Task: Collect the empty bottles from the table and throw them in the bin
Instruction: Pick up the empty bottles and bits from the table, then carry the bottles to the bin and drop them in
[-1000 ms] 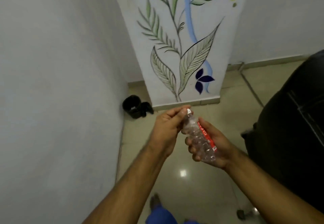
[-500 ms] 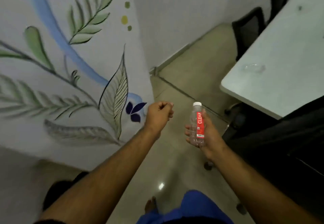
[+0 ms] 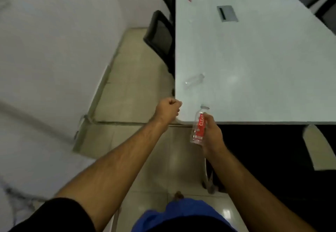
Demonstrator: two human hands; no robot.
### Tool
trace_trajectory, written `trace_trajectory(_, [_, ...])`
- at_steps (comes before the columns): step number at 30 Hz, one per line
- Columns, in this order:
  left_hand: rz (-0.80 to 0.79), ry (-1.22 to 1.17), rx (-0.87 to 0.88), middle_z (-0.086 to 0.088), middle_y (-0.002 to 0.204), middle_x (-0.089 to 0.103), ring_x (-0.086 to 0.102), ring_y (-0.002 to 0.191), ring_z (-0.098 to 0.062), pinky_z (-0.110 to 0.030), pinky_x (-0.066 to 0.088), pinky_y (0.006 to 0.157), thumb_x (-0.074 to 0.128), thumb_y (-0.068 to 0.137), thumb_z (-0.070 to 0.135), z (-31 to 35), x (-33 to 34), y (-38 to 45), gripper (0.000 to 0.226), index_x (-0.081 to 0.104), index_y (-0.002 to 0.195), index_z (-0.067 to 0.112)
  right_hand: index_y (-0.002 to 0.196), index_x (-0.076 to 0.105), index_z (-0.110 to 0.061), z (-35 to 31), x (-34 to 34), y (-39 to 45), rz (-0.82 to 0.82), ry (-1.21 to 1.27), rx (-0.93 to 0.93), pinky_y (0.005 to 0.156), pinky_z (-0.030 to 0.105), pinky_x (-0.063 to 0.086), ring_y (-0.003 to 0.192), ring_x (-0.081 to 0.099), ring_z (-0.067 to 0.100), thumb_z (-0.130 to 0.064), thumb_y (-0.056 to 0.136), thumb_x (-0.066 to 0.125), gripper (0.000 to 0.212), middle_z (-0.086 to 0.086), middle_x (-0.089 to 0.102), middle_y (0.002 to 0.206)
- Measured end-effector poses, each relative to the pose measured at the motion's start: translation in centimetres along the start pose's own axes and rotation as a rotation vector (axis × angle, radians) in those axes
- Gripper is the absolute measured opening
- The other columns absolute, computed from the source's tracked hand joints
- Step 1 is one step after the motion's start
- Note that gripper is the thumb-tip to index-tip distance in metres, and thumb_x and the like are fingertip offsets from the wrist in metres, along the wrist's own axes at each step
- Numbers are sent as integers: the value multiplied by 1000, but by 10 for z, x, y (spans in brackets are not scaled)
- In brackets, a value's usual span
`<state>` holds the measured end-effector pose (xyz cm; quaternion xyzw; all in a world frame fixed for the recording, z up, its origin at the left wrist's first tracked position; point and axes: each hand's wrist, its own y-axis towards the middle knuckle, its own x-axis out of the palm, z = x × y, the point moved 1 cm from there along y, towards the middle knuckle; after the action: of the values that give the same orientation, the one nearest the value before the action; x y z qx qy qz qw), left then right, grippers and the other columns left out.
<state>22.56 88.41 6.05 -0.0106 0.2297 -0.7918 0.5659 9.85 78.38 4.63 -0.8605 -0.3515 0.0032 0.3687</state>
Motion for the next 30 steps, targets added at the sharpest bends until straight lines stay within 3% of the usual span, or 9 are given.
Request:
trace_trajectory(6, [-104,322,132,-7,97,66,64,83,-24,-32,54,75,68,87,28,31,40,124,25,64,106,12,111,68,-14,-38,18,72,153,43,-65,79,44,57,83,72,26,-48,91,61,40,6,74,92])
trace_trajectory(10, [-155,708,323,-14,127,56,59,111,-33,-43,53,91,64,86,35,43,62,190,48,54,128,13,105,69,-14,-55,27,104,258,123,-58,70,41,57,69,69,22,-44,86,69,35,5,71,82])
trace_trajectory(13, [-207,940,414,-15,131,51,53,119,-33,-43,48,93,63,86,35,45,82,238,55,48,133,10,98,68,-13,-54,44,127,383,254,-57,59,36,53,59,62,18,-43,82,76,35,5,66,76])
trace_trajectory(17, [-363,1137,422,-16,132,50,53,119,-35,-44,47,91,61,87,47,36,100,283,68,40,138,7,104,69,-9,-47,74,143,537,378,-53,78,45,57,66,64,19,-39,86,77,36,7,68,81])
trace_trajectory(19, [-436,1186,397,-17,132,50,54,119,-35,-45,46,91,60,87,48,30,102,295,67,40,137,8,102,69,-8,-45,85,143,584,430,-54,76,43,56,64,63,18,-38,90,73,33,8,67,80])
trace_trajectory(24, [-617,1081,378,-16,129,56,58,115,-36,-47,52,93,65,82,39,29,105,288,63,46,134,9,106,69,-16,-32,100,117,763,479,-31,69,36,58,77,68,20,-50,93,63,37,7,71,90])
trace_trajectory(26, [-828,812,235,-12,120,62,64,104,-32,-43,56,88,68,79,32,25,105,254,58,51,129,9,96,67,-20,-21,102,94,804,531,-59,73,36,56,81,67,22,-45,97,59,26,8,70,93])
trace_trajectory(28, [-1095,630,4,-10,105,64,65,83,-24,-34,56,71,63,80,20,21,99,206,43,57,121,8,94,65,-20,-6,100,68,859,594,-121,73,39,53,77,63,21,-38,99,56,21,8,66,90])
trace_trajectory(30, [-1348,564,-163,-11,88,62,59,68,-22,-30,49,59,50,79,16,13,91,160,29,63,104,8,99,64,-15,20,96,41,943,659,-169,64,37,54,71,60,18,-34,99,52,22,8,63,85])
